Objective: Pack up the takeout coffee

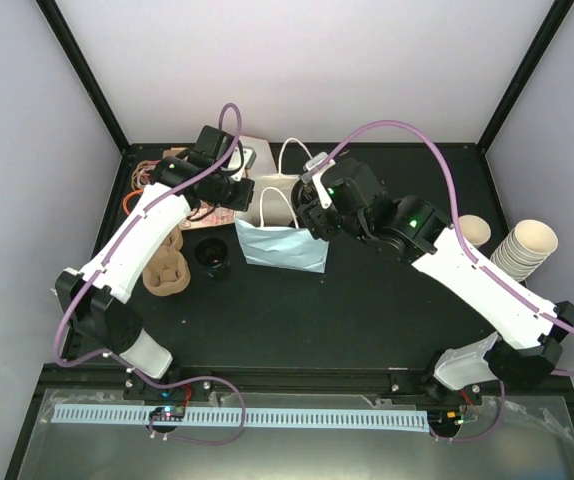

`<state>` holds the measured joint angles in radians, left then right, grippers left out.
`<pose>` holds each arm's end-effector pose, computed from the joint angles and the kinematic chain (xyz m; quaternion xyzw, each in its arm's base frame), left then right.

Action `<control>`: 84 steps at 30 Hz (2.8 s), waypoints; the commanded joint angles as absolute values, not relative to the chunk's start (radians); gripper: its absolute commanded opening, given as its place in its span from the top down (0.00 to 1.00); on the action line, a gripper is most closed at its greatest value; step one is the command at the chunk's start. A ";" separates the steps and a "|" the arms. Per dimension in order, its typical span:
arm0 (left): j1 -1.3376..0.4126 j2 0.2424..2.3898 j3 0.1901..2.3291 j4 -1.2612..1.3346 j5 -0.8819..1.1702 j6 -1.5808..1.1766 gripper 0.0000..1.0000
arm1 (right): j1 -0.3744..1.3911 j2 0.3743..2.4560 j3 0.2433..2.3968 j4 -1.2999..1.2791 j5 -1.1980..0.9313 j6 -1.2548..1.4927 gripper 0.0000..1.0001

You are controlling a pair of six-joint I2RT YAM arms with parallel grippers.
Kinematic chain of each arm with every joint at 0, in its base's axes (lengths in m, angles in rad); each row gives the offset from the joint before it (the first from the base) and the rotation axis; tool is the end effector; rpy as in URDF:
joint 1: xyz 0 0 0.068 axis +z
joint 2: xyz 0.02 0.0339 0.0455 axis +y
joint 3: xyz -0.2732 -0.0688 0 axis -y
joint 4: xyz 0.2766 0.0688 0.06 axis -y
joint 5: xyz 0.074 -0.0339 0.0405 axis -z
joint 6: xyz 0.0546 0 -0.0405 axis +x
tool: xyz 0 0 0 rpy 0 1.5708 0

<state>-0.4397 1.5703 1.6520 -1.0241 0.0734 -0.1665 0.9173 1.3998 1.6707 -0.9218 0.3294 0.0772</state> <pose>0.3296 -0.1595 0.3652 0.1407 0.9400 -0.1255 0.2844 0.2110 0.2465 0.4384 -0.2940 0.8368 0.0798 0.4549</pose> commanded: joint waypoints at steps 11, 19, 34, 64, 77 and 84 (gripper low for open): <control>-0.467 1.440 1.610 -1.035 0.148 -0.150 0.98 | 0.911 1.393 1.657 -1.022 0.222 0.106 0.36; -0.510 1.335 1.527 -0.963 0.167 -0.163 0.99 | 0.910 1.361 1.652 -1.106 0.143 0.094 0.36; -0.567 1.253 1.478 -0.909 0.275 -0.185 0.98 | 0.996 1.269 1.628 -1.290 0.067 0.106 0.42; -0.642 1.059 1.252 -0.738 0.481 -0.332 0.98 | 1.357 1.216 1.461 -1.090 0.590 0.279 0.45; -0.700 0.987 1.109 -0.778 0.395 -0.784 0.97 | 1.202 1.192 1.421 -1.080 0.488 0.281 0.42; -0.719 0.878 0.980 -0.673 0.390 -1.003 0.94 | 1.103 1.221 1.474 -1.115 0.380 0.232 0.42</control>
